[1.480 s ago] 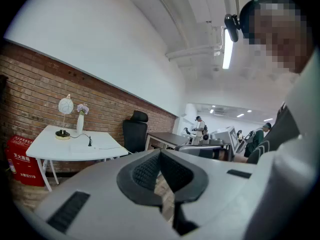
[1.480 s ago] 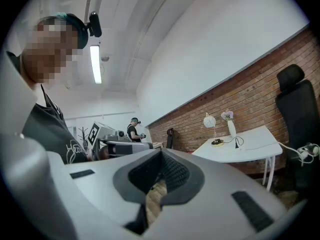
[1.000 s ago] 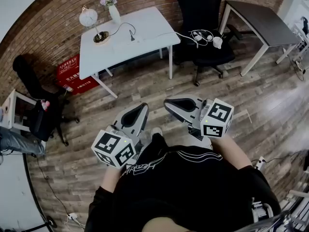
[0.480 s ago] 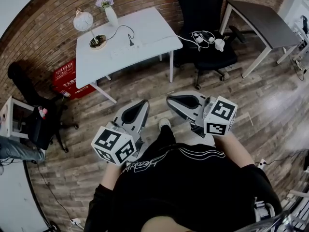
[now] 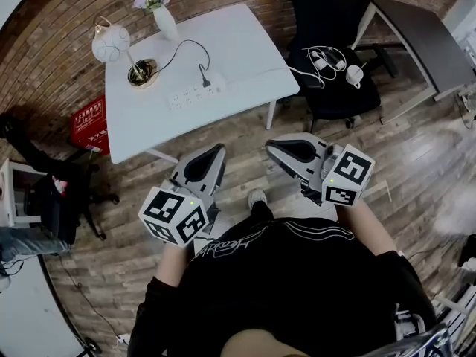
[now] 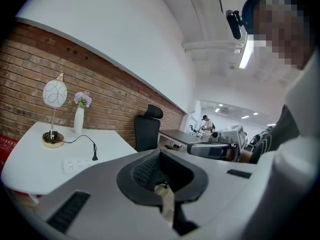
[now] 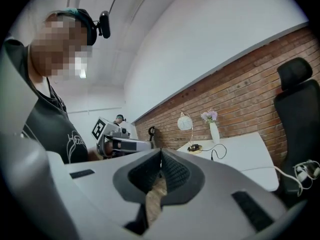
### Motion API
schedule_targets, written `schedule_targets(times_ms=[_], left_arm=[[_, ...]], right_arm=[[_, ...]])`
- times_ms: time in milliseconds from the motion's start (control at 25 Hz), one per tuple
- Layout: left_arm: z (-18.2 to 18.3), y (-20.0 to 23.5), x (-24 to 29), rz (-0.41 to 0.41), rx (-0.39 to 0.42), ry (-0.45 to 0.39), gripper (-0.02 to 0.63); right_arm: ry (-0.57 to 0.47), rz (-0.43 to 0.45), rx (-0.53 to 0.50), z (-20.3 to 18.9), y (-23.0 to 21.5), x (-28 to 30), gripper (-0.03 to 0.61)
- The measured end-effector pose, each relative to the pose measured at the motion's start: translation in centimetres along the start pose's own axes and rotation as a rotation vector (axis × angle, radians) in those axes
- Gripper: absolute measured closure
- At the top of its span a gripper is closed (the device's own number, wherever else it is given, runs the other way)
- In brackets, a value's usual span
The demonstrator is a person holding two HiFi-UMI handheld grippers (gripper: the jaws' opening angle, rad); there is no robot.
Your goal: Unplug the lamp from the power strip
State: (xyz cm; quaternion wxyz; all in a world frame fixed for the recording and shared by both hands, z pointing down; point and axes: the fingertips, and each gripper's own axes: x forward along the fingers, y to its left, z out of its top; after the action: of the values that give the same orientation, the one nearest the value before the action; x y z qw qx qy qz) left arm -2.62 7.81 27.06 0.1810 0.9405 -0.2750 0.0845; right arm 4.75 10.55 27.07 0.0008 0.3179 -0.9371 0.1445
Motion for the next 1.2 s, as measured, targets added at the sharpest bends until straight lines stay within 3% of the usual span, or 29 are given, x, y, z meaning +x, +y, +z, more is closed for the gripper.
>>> schedule_targets(times_ms=[240, 480, 720, 1200], left_arm=[[2.5, 7.5, 3.9, 0.049, -0.013, 0.005, 0.611], [2.5, 11.9, 5.6, 0.124, 0.019, 0.032, 0.611], [1.5, 16.1, 6.4, 0.179, -0.095, 0.018, 0.611], [-1.3, 26.8, 9.7, 0.349, -0.162, 0.106, 0.611]], right_arm=[[0.032, 0.018, -0.028, 1.9, -6.2, 5.3, 0.580], [0.056, 0.021, -0.024, 1.6, -10.0, 7.9, 0.580], [0.085, 0.084, -0.022, 0.9, -12.9, 11.3, 0.580], [0.170, 0.209, 0.036, -1.6, -21.6, 19.6, 0.578]])
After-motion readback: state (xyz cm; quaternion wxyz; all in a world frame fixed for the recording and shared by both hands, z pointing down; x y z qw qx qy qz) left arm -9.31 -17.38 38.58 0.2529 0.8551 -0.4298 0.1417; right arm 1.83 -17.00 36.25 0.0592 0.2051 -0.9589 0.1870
